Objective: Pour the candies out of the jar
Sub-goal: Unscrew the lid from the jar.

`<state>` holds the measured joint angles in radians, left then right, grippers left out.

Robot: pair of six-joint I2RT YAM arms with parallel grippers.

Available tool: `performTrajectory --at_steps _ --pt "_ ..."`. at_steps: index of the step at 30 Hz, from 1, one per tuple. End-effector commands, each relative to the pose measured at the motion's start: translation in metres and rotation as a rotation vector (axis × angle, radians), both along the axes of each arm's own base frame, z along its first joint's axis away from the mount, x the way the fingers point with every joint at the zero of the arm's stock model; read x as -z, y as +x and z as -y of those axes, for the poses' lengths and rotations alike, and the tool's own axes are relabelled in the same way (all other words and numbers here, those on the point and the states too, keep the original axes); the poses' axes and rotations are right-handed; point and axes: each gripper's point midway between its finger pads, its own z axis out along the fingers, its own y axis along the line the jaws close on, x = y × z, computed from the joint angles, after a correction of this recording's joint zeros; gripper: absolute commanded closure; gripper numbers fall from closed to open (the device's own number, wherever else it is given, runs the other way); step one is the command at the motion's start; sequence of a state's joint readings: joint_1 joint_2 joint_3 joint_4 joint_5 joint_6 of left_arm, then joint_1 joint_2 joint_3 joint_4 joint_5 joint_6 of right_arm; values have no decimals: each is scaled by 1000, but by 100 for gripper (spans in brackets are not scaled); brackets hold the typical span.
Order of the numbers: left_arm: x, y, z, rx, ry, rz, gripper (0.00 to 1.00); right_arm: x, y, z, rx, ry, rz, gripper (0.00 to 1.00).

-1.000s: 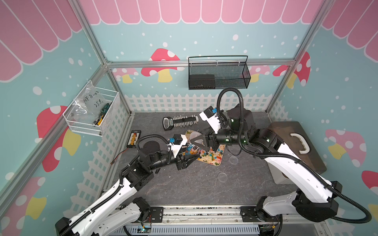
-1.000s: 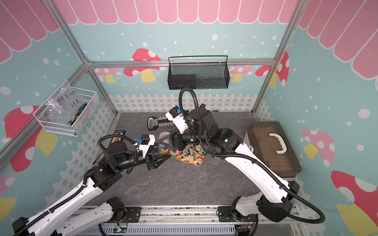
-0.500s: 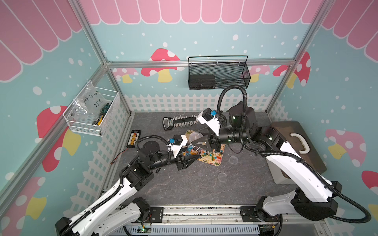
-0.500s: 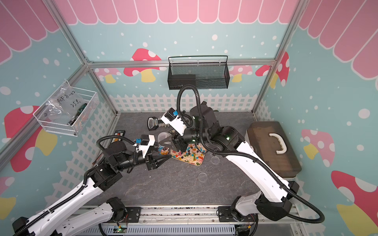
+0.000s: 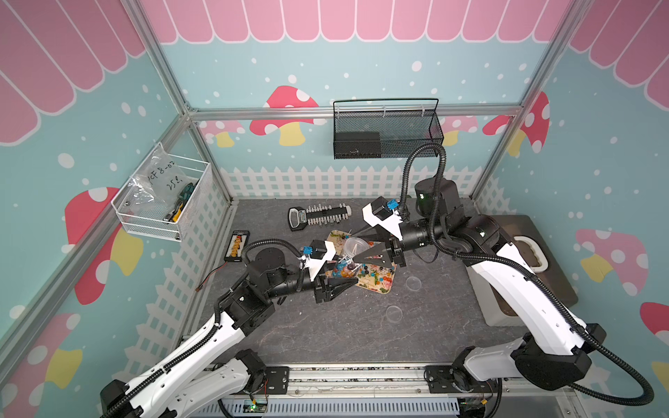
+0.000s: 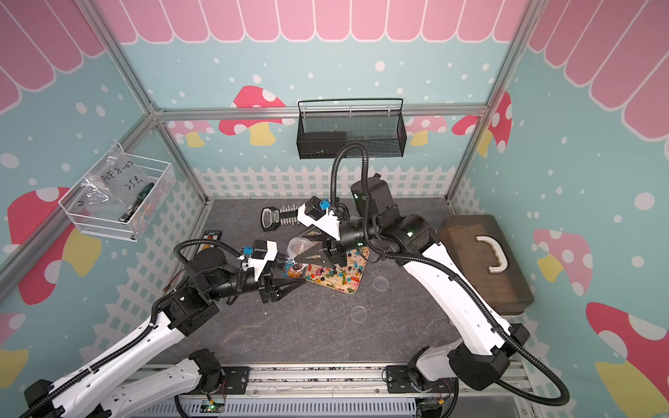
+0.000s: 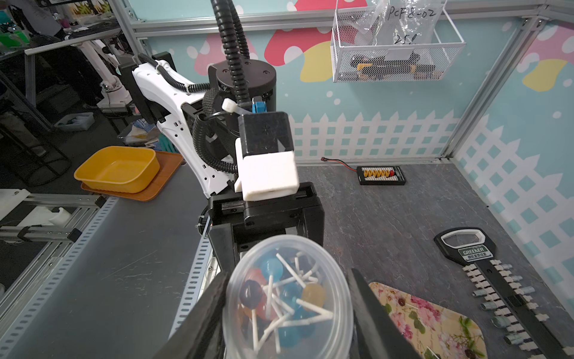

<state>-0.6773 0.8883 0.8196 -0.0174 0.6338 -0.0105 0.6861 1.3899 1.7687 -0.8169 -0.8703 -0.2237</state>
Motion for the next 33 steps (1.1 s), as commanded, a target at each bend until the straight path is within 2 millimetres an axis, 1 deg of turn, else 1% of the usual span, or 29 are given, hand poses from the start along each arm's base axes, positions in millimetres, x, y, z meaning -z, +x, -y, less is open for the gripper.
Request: performTrajectory --at_steps 1,5,7,9,12,14,17,20,25,28,33 --pt "-8 3 -3 -24 -13 -22 41 -18 -8 5 -42 46 101 47" --pt "-8 4 -4 -31 -15 -22 41 -21 -11 6 -29 70 74 30" --pt "-8 4 -5 -39 -18 -22 40 -25 -13 6 -25 127 42 23" --pt "-8 5 -6 -46 -24 -17 41 -32 -16 8 -5 187 30 17" --pt "-6 6 -7 -58 -20 -19 41 -41 -3 16 142 221 5 10" --pt "-5 7 -8 -67 -16 -19 41 -44 8 23 250 216 -38 10" --pt "-5 8 -9 -77 -14 -14 41 -45 23 30 390 195 -157 11" --pt "-5 10 -9 -86 -11 -5 41 -36 32 30 462 185 -271 11" --pt "-3 11 -8 -88 -1 -6 41 -25 30 24 473 167 -353 12" --pt "-1 11 -8 -87 0 -7 41 -18 27 16 459 133 -373 14" --pt "-1 12 -8 -90 -2 -11 41 -5 26 4 442 83 -396 17"
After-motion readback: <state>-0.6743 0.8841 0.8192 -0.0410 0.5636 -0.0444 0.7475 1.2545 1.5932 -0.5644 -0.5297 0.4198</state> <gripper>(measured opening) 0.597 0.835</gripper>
